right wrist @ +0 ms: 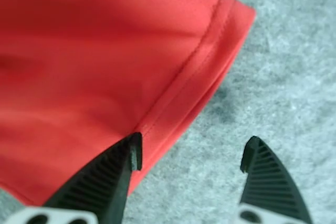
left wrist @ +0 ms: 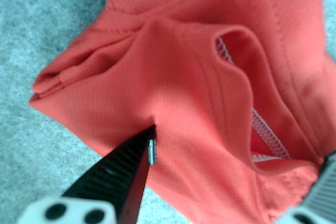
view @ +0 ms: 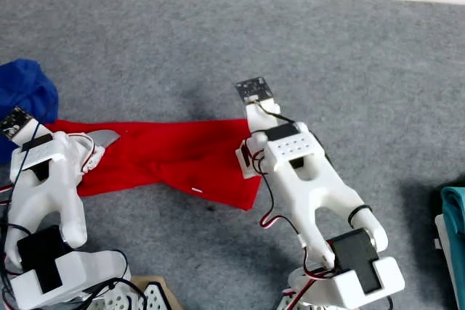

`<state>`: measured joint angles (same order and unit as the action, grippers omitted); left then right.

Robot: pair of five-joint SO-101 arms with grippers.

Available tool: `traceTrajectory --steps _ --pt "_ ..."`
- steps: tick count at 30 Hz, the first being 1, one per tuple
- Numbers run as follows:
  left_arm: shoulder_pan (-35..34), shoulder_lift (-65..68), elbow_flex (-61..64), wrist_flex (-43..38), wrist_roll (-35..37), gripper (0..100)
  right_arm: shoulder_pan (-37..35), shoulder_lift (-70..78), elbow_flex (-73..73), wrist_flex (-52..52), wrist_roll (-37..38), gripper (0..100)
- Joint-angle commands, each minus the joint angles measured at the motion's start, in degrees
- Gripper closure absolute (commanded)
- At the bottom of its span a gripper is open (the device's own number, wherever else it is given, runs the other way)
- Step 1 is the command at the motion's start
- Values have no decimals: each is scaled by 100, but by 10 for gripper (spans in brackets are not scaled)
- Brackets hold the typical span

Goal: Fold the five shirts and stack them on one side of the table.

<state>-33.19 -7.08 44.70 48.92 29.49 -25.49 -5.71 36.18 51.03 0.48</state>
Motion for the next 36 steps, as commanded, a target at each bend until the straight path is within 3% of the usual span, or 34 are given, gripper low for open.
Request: traceTrajectory --steps 1,12,20,29,36 --pt "-84 -22 -22 -114 -70 540 -127 22 -48 -198 -255 696" --pt "-92 -22 -22 -114 -70 540 -224 1059 -453 -549 -255 715" --pt "-92 -22 -22 -114 -70 540 -224 1121 -532 -549 -255 996" --pt "558 -268 -259 18 -62 540 224 1077 -549 -224 -202 991" --pt "673 -1262 -927 1169 -53 540 374 1086 -497 -224 -202 991"
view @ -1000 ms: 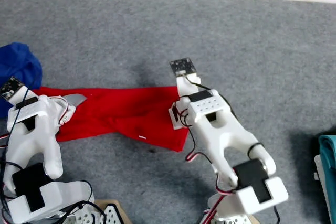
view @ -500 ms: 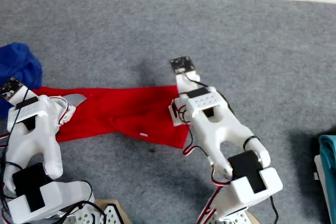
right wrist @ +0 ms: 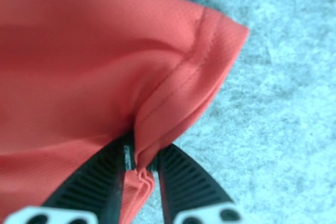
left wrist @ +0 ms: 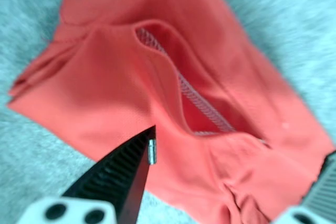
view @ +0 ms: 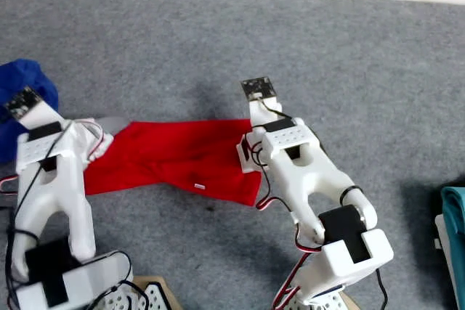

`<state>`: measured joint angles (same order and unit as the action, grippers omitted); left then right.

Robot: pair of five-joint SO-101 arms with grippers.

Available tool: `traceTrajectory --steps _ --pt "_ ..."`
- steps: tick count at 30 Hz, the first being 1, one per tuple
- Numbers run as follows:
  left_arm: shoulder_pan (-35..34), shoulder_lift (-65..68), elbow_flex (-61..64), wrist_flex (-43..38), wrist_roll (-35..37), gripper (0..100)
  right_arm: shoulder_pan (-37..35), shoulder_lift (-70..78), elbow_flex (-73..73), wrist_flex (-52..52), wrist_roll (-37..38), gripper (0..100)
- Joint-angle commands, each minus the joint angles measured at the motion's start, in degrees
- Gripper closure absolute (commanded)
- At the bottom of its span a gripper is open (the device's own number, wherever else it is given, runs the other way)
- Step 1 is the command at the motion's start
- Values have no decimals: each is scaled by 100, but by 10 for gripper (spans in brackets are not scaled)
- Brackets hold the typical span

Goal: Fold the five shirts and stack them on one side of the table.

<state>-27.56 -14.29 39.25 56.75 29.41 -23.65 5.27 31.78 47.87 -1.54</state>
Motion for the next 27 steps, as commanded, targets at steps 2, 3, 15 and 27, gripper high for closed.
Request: traceTrajectory --steps 2,3,15,27 --pt "75 -857 -462 563 -44 540 189 -13 -57 92 0 991" --pt "40 -1007 -462 589 -44 540 189 -13 -57 101 0 991" --pt "-1402 -1499 -189 -53 -18 542 1218 -22 -585 796 369 991" --pt "-1560 -1499 611 -932 -18 543 2782 -22 -1209 1332 1451 991"
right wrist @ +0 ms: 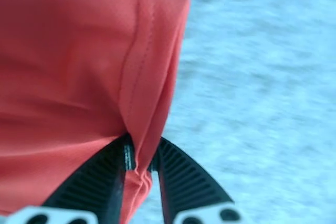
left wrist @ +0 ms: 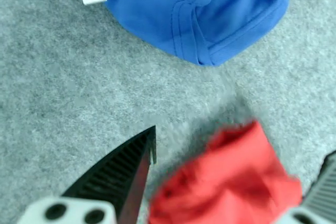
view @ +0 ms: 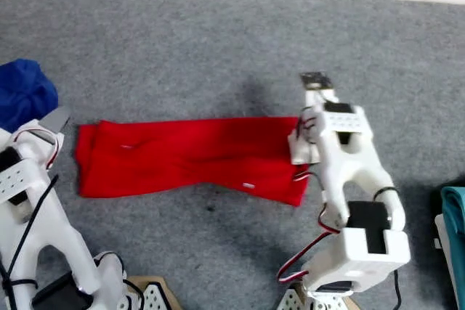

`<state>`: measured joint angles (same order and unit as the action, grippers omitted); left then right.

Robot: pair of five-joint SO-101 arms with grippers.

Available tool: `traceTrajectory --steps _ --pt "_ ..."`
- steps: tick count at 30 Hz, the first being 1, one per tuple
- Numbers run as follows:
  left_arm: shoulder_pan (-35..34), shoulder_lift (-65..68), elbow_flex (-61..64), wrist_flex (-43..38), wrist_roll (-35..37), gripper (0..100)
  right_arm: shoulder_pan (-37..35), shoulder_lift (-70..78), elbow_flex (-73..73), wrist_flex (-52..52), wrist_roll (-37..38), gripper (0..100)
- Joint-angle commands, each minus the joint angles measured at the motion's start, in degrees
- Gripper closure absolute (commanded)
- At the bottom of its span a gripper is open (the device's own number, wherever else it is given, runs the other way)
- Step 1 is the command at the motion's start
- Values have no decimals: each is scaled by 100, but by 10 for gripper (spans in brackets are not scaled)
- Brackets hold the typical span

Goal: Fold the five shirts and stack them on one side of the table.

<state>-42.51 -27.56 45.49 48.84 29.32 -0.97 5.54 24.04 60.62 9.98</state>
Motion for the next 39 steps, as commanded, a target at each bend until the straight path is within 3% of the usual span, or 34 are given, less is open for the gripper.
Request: traceTrajectory --steps 1,7,12,19,24,31,39 --pt "-66 -171 -13 -141 -9 543 673 -48 -532 136 378 991" --pt "-66 -171 -13 -141 -9 543 1235 -48 -1736 998 624 991" --pt "-66 -171 -13 -141 -9 543 971 -48 -2607 1657 589 991" --pt "-66 -171 -4 -141 -9 543 -470 -40 -3881 2589 9 991" --pt "-66 -171 -4 -141 -9 543 -2000 -13 -4497 2932 -527 991" --pt "-66 -171 92 -149 -9 543 -4259 4 -4769 2501 -958 991" --pt "-66 -171 567 -703 -9 543 -5200 470 -4567 1393 -1204 991"
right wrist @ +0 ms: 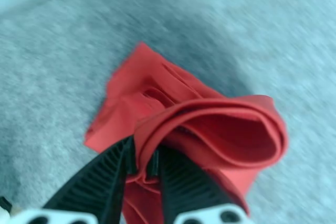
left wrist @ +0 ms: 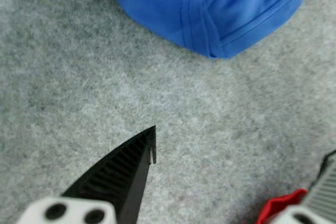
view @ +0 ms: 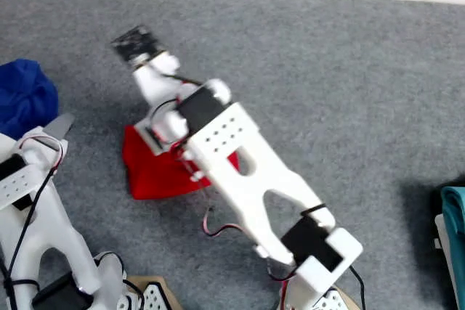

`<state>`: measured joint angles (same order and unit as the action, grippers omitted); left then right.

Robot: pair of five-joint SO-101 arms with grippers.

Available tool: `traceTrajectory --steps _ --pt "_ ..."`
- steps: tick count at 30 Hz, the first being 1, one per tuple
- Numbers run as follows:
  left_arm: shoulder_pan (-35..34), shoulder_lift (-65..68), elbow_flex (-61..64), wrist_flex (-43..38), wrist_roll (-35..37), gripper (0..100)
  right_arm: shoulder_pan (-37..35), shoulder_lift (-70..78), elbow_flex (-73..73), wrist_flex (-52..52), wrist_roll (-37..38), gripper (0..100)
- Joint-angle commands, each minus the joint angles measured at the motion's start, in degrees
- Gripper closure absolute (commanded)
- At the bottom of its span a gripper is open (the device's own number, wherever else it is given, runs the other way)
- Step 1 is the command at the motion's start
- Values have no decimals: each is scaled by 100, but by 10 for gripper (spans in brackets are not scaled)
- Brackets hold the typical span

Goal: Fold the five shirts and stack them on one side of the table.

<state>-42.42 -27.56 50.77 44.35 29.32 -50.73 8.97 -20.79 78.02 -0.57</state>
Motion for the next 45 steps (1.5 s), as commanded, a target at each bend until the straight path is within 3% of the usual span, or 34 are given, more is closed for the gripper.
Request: traceTrajectory --steps 1,11,16,19,28,32,34,39,45 --pt "-75 -171 84 -308 -9 543 -295 277 -84 -453 -202 991" --pt "-75 -171 119 -396 -9 543 -875 1437 -84 -1323 -404 978" --pt "-84 -171 145 -387 -9 543 -831 1314 -92 -1086 308 774" --pt "-84 -171 145 -387 -9 543 -629 813 -391 -585 756 721" --pt "-31 -171 119 -387 -9 543 673 -1033 -1490 1464 1160 735" --pt "207 -189 110 -369 0 543 1077 -1200 -927 1613 1152 912" --pt "462 -198 110 -360 0 543 1130 -1200 -338 1314 1143 998" --pt "1103 -180 -13 -334 0 543 1130 -1200 1481 -400 1143 991" --pt "1112 -171 180 -369 9 543 1121 -1200 3363 -2949 1178 991"
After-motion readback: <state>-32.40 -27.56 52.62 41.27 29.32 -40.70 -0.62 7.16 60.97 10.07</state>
